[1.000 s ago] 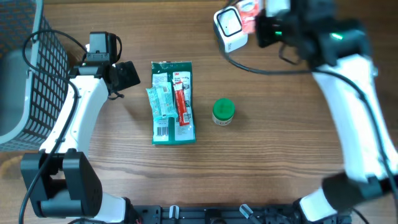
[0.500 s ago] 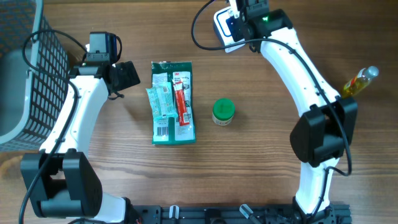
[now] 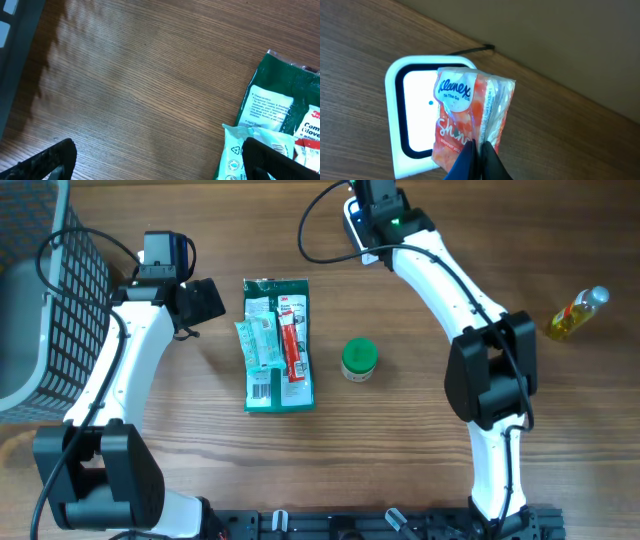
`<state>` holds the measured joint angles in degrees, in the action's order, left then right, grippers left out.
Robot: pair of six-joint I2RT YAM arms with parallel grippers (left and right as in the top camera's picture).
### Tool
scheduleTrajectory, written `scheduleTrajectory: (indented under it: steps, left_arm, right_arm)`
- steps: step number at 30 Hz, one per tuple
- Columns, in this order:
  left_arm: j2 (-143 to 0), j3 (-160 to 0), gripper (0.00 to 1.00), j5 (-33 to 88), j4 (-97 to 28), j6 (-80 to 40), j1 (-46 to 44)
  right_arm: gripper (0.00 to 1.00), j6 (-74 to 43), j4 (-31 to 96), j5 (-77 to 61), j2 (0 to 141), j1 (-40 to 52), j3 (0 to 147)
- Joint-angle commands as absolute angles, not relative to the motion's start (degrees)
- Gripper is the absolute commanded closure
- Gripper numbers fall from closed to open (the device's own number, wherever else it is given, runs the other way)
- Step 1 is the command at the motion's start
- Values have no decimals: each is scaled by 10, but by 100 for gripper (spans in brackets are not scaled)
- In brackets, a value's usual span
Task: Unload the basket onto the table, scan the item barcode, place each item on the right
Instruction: 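Hold the Kleenex pack in front of the white scanner, right gripper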
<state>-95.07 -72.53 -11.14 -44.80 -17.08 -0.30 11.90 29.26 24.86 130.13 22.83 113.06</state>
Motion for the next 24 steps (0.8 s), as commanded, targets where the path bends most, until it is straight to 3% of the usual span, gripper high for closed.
scheduleTrajectory:
  steps: [1,14,24]
  left_arm:
    - [-955,-723,0,-116,-448,-172,-1]
    - [-955,-723,0,-116,-448,-172,-1]
    - [-955,-723,0,-116,-448,-171,-1]
  right_arm:
    - [96,121,291,290,1335,229,1135]
    - [96,99,286,304,1302,229,1134]
    - [96,71,275,218,1298,228,1132]
